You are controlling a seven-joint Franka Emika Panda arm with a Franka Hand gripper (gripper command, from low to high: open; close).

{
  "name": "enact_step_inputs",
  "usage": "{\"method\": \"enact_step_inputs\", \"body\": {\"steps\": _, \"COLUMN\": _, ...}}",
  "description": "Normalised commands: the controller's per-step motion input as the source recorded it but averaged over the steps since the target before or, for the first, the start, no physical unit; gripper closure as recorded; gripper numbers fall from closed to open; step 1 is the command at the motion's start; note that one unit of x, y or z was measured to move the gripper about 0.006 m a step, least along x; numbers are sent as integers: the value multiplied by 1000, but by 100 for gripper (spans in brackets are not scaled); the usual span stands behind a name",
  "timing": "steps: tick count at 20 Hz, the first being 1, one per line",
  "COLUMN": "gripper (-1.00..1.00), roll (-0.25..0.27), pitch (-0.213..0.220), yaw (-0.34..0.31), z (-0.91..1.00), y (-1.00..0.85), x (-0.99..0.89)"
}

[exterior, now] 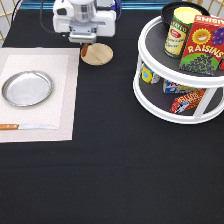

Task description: Arrange plate and fork

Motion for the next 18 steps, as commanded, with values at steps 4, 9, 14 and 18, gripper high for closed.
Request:
{"method": "enact_step_inputs", "body": {"steps": 4, "gripper": 100, "roll": 67, "pitch": -7, "yaw": -44, "z": 310, "y": -816, "x": 182}}
{"method": "enact_step_inputs", "body": {"steps": 9, "gripper": 100, "roll": 117, "pitch": 9, "yaw": -46, "z": 173, "y": -790, "x": 22}}
{"method": "enact_step_inputs", "body": {"steps": 14, "gripper": 100, "roll": 163, "pitch": 0, "yaw": -144, "z": 14, "y": -445, "x": -7}}
{"method": "enact_step_inputs", "body": {"steps": 18, "gripper": 100, "roll": 99, "pitch": 0, "yaw": -310, "z": -6, "y": -52, "x": -134}}
